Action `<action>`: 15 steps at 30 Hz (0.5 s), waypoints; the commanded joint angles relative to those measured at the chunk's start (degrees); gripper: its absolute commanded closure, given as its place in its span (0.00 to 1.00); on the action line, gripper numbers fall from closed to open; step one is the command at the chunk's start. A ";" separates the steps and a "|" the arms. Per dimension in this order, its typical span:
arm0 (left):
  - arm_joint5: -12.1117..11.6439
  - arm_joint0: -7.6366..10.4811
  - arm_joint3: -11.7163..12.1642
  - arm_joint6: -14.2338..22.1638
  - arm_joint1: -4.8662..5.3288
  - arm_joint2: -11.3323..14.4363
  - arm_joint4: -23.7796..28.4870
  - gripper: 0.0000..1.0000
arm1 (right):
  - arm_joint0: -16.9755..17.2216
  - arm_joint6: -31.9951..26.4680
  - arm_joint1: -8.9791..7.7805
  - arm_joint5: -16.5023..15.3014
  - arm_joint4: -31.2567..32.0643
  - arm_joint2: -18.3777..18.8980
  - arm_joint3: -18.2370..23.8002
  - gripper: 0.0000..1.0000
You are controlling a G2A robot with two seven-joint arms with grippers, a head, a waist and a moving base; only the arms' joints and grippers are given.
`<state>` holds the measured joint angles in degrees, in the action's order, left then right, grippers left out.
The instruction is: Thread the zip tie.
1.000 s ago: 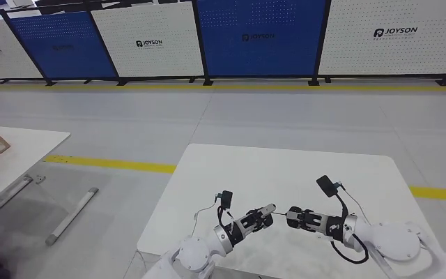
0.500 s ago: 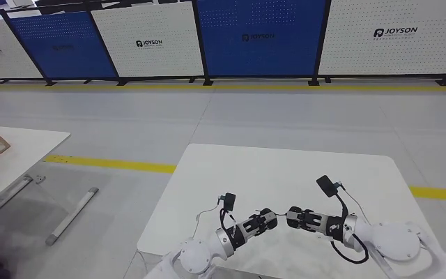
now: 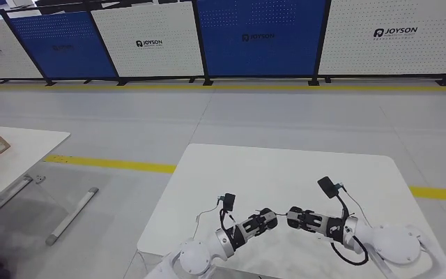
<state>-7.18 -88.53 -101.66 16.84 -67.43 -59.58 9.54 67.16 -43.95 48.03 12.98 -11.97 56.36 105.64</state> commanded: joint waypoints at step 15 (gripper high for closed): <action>7.63 -3.36 -4.98 2.31 1.71 -4.74 -5.61 1.00 | 11.57 -0.01 -1.59 -10.73 -5.55 11.22 -0.60 0.00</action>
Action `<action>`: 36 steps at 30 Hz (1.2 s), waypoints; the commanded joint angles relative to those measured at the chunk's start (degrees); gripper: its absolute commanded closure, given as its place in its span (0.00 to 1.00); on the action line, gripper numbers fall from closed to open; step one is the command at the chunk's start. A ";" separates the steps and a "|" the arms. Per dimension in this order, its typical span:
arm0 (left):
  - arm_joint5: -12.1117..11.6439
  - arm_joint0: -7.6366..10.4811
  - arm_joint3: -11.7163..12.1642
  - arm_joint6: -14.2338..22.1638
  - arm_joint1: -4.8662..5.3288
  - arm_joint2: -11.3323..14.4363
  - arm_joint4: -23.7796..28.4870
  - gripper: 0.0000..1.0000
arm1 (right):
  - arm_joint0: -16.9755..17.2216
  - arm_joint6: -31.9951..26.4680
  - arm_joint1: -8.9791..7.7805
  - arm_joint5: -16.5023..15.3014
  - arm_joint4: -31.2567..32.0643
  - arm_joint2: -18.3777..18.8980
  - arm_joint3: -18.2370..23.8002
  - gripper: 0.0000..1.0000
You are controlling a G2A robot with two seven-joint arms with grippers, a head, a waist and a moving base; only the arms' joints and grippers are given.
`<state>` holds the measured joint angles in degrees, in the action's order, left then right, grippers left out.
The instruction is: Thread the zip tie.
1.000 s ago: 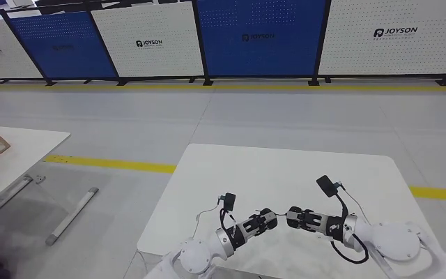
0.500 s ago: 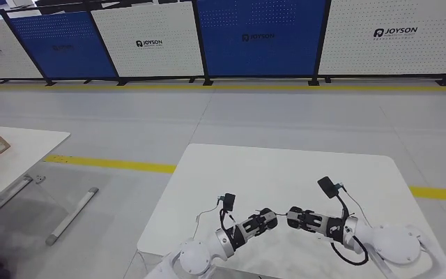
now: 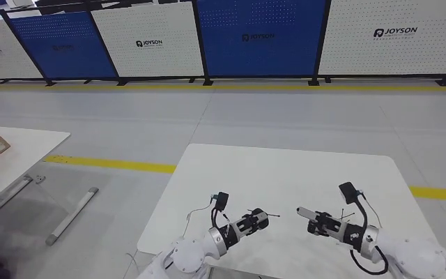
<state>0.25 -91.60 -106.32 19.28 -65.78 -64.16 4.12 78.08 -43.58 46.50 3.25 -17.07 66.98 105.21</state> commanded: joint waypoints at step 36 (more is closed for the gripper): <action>-1.36 0.31 -0.98 -0.27 -0.01 4.38 -0.30 1.00 | -9.25 -8.46 2.94 2.98 1.42 -7.25 -4.61 1.00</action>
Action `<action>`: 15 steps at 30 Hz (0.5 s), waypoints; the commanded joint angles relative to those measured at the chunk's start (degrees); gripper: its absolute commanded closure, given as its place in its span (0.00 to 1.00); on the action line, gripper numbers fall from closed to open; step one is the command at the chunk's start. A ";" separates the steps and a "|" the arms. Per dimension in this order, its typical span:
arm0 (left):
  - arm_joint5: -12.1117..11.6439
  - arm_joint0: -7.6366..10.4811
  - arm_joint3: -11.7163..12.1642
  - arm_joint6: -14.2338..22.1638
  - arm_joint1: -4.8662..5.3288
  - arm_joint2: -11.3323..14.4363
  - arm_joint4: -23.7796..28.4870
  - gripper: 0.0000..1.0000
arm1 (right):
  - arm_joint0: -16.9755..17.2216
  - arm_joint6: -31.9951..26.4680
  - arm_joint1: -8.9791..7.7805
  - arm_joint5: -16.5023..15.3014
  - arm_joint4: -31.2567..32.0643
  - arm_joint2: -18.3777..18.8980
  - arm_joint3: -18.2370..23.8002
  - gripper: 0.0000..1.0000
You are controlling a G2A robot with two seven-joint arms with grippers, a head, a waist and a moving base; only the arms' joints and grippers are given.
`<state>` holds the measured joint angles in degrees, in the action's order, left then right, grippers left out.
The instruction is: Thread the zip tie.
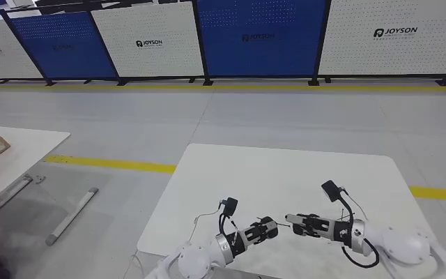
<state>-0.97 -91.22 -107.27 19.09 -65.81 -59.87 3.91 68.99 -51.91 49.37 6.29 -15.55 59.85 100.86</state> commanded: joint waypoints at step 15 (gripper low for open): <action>-0.59 0.04 0.26 -2.45 0.02 1.02 -0.59 1.00 | -0.56 -1.33 0.73 0.20 1.27 -0.71 -0.80 0.75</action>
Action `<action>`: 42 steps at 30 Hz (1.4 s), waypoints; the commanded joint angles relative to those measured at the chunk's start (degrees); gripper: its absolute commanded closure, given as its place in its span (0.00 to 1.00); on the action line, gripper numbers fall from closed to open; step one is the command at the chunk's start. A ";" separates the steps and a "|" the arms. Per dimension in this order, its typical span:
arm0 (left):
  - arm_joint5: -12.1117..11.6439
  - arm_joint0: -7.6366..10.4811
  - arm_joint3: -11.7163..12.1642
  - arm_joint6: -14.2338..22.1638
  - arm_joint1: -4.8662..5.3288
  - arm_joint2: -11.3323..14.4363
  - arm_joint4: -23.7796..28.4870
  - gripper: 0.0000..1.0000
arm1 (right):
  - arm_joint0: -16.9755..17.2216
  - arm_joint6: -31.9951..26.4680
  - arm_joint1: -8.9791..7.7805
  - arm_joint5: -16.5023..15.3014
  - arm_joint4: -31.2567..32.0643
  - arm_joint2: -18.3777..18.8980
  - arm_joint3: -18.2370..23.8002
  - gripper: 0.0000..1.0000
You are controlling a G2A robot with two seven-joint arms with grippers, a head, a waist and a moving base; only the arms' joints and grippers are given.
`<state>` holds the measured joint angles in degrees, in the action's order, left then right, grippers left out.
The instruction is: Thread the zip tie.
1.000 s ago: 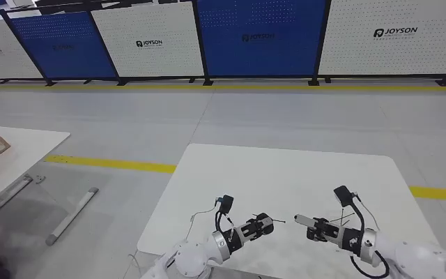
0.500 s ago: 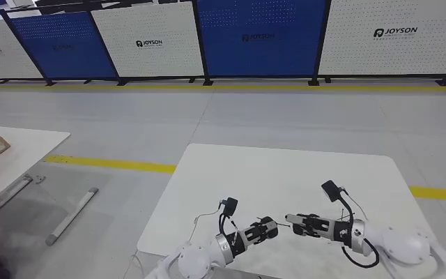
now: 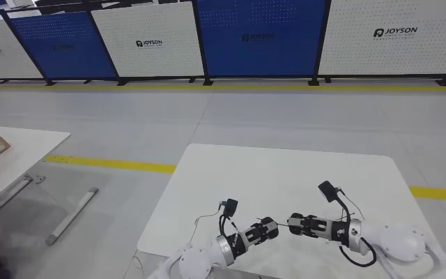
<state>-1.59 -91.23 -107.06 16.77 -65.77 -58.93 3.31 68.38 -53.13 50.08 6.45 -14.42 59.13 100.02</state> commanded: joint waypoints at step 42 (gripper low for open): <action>3.72 0.37 -1.63 -2.86 0.30 -0.05 -0.90 0.00 | 3.30 3.94 -0.16 3.38 9.02 3.71 4.56 1.00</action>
<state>1.40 -90.92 -108.60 14.55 -65.42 -58.94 1.89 71.66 -49.44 49.91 9.95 -5.66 62.85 104.53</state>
